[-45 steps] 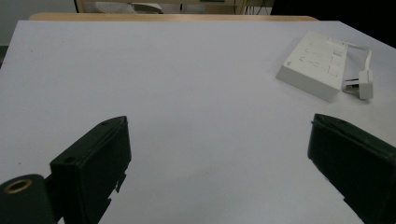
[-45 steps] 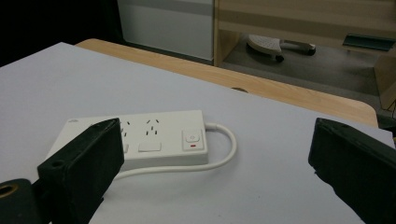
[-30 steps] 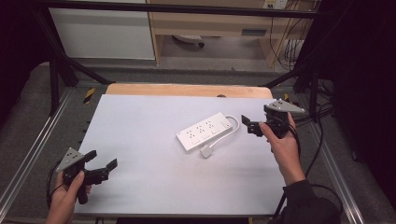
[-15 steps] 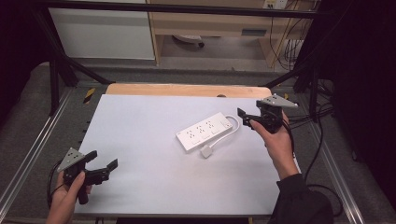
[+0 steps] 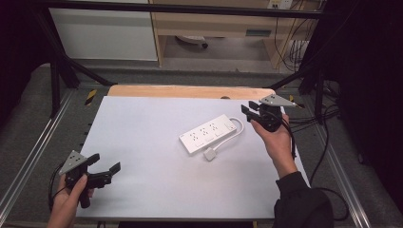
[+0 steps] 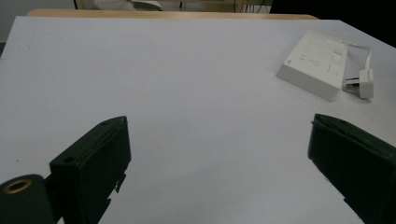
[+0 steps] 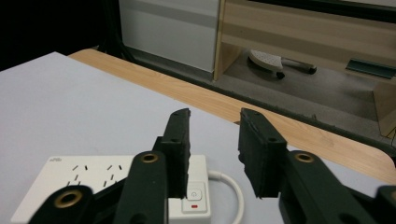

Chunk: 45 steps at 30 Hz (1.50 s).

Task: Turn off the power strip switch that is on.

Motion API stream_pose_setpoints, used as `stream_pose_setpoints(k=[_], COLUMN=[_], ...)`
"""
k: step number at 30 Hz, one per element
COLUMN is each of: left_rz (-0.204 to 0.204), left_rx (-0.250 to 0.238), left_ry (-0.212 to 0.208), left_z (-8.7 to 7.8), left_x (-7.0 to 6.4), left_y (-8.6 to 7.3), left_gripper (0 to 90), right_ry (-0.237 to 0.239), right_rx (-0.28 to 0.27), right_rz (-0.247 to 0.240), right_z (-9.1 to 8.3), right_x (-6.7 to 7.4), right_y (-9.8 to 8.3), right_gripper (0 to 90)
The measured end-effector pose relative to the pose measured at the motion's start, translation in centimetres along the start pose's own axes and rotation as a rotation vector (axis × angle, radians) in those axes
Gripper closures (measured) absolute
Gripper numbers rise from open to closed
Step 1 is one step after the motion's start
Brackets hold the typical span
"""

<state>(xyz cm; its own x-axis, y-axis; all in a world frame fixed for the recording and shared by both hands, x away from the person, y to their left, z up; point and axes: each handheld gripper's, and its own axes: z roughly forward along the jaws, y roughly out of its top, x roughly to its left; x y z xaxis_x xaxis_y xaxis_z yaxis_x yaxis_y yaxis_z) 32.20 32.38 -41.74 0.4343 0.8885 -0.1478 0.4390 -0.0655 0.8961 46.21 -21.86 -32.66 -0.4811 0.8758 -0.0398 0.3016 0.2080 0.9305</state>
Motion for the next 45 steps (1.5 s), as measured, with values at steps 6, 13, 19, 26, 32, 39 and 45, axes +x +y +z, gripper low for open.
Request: stream_pose_setpoints(k=[6,13,19,26,32,39,45], left_rz=[0.002,0.002,0.003,0.003,0.002,0.003,0.003], left_rx=[0.005,0.001,0.001,0.001,0.000,0.001,0.003], left_ry=[-0.008,-0.013,-0.014,-0.016,-0.016,-0.018,-0.018], left_z=[0.0,0.0,0.0,0.1,0.0,0.0,0.0], left_x=[-0.1,-0.1,-0.1,-0.2,-0.2,-0.2,-0.2], left_y=[0.0,0.0,0.0,0.0,0.0,0.0,0.0], left_gripper=[5.8,6.1,6.2,6.2,6.2,6.2,6.2], right_ry=[0.005,0.021,0.014,0.023,0.037,0.045,0.051], right_rx=[-0.015,-0.008,0.018,0.053,0.057,0.077,0.101], right_rz=[-0.007,-0.046,-0.074,-0.088,-0.077,-0.064,-0.067], right_z=[0.6,1.6,2.5,4.0,4.9,5.9,6.7], right_x=[0.1,0.7,1.1,1.7,2.0,2.2,2.6], right_y=[0.2,0.2,0.1,-0.3,-0.6,-1.1,-1.5], right_gripper=[77.6,86.6,89.9,90.0,90.0,90.0,90.0])
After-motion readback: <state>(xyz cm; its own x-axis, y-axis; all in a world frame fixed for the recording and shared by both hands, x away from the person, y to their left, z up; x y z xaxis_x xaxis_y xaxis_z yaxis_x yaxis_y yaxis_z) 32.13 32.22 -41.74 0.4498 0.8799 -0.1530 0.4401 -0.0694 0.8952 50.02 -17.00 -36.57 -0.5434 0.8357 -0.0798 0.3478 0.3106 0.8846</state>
